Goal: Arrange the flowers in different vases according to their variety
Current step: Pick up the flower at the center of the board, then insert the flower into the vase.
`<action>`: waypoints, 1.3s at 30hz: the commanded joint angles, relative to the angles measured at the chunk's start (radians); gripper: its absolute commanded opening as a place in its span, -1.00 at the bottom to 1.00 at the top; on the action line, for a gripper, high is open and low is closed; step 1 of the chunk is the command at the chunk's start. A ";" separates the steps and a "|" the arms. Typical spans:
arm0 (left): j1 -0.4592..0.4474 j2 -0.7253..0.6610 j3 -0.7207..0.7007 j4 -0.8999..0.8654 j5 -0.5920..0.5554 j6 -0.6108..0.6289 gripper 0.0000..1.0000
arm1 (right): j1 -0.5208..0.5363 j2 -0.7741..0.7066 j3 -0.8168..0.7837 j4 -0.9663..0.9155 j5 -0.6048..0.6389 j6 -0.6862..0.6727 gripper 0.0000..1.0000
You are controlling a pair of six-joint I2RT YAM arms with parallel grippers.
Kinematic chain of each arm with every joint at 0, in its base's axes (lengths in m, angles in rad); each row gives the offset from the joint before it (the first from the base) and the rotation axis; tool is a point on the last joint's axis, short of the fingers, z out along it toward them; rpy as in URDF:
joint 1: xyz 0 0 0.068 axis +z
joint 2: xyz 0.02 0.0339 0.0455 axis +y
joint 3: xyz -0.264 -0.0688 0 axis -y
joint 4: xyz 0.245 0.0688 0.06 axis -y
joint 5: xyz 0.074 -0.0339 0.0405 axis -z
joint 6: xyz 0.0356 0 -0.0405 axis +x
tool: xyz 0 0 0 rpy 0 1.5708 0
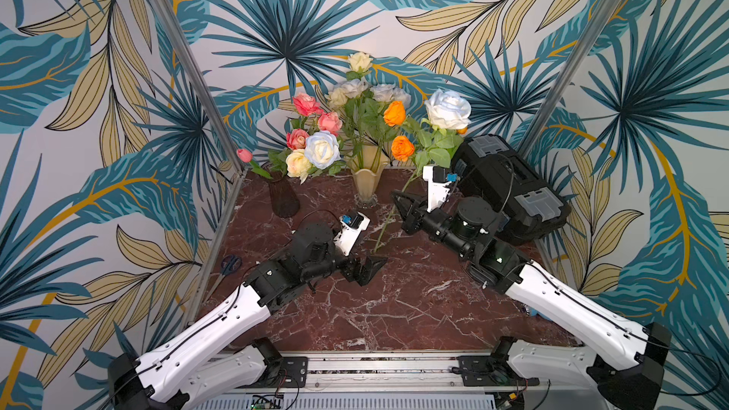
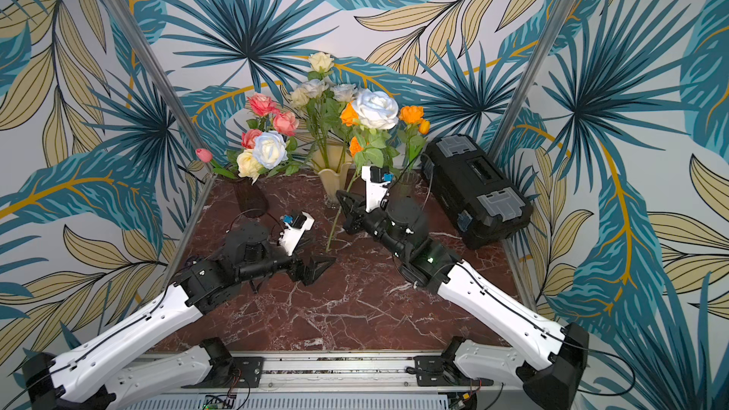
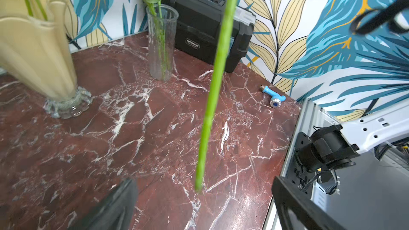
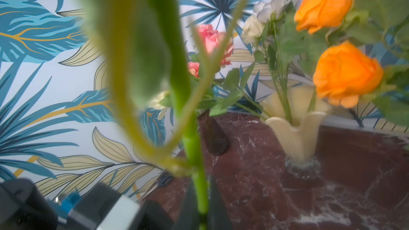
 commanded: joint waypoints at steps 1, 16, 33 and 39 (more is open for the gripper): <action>0.008 -0.043 -0.089 0.033 -0.058 -0.045 1.00 | -0.035 0.095 0.106 -0.063 0.038 -0.153 -1.00; 0.092 -0.035 -0.256 0.056 -0.126 -0.158 1.00 | -0.217 0.657 0.812 -0.108 -0.061 -0.278 -1.00; 0.103 -0.024 -0.225 0.023 -0.154 -0.153 1.00 | -0.248 1.014 1.122 -0.162 0.014 -0.313 -1.00; 0.112 -0.001 -0.209 0.029 -0.146 -0.138 1.00 | -0.249 0.989 1.012 -0.096 0.041 -0.288 -0.27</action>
